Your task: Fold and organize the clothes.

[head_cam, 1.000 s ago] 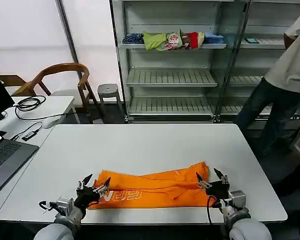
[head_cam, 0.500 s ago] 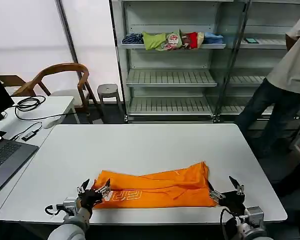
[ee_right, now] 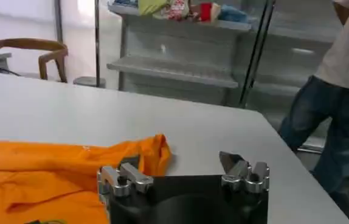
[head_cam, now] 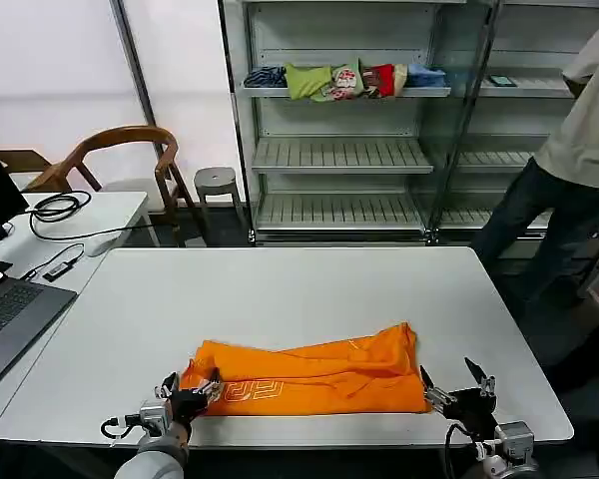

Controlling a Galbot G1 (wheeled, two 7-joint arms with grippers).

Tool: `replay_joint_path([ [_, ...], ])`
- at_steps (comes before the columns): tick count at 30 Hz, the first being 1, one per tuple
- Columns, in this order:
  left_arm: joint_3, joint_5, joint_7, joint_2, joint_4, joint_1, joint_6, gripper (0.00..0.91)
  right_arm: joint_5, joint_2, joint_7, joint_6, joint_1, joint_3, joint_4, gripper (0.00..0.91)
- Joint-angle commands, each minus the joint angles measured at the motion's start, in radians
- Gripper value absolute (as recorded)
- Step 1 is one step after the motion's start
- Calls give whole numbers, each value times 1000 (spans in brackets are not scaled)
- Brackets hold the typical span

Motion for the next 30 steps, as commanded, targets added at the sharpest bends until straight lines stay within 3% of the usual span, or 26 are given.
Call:
replay_joint_path([
  [1,33,27,-21,-4,20,-12,-2,20,-2,1,0,5,-13,8,1,907],
  [16,-8,153,54,-4,43,-16,-5,10,-15,8,1,17,-14,-1,-18,907],
  [22,-190,142,83,53,11,28,14,20,-15,6,2,18,3,-2,-26,907],
  [30,-466,132,175,202,23,73,42,10,-15,7,3,16,30,-27,-32,907],
])
